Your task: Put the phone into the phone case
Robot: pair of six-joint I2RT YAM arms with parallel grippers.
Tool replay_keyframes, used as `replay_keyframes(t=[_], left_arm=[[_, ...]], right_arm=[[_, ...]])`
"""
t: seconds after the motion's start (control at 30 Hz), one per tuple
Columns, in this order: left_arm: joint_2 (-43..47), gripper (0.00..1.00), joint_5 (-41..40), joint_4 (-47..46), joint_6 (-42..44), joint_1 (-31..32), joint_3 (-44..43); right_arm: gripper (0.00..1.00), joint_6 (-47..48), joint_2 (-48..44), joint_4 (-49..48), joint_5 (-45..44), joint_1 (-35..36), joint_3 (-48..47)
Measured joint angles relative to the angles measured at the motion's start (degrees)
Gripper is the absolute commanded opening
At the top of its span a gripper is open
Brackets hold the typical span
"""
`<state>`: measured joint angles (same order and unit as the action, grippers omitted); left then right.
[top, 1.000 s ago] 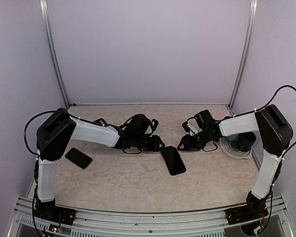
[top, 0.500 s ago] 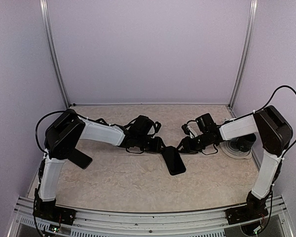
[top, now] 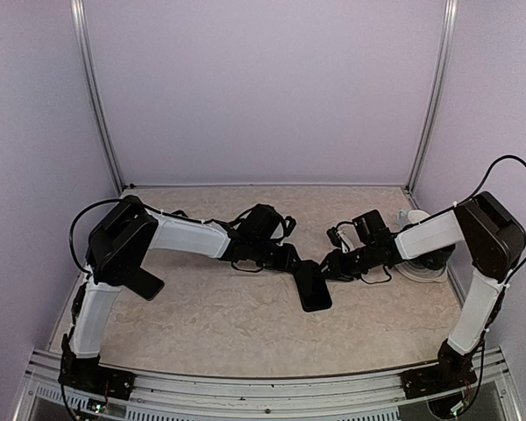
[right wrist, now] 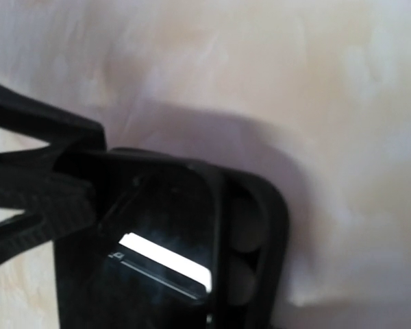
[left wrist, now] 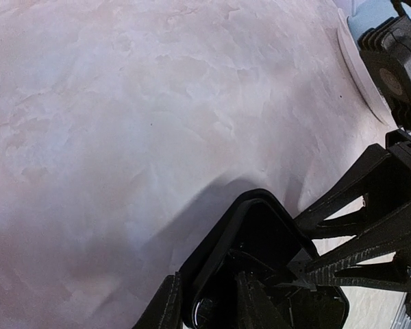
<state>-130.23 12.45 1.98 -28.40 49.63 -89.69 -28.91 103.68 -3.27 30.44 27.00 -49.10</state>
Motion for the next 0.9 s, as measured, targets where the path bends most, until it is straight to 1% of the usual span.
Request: replay_keyframes(t=[0.23,0.67,0.83,0.87,0.9], left_arm=[[-1.53,0.29,-0.76,2.86,1.79,0.72,-3.19],[-2.4,0.29,-1.11,5.18,5.4,1.57,-5.73],[-3.34,0.29,-0.81,7.58,6.51,1.77,-7.98],[-4.66,0.3,-0.55,9.57,7.1,1.81,-10.38],[-4.7,0.32,-0.5,9.66,7.15,1.81,-10.47]], right_arm=[[0.36,-1.36,-0.96,-0.33,-0.31,0.13,1.07],[0.38,-2.67,-2.03,-0.72,-1.22,0.15,2.29],[0.42,-2.97,-2.25,-0.74,-1.66,0.15,2.56],[0.42,-2.99,-2.56,-0.57,-2.64,0.22,2.56],[0.43,-3.02,-2.56,-0.57,-2.64,0.22,2.56]])
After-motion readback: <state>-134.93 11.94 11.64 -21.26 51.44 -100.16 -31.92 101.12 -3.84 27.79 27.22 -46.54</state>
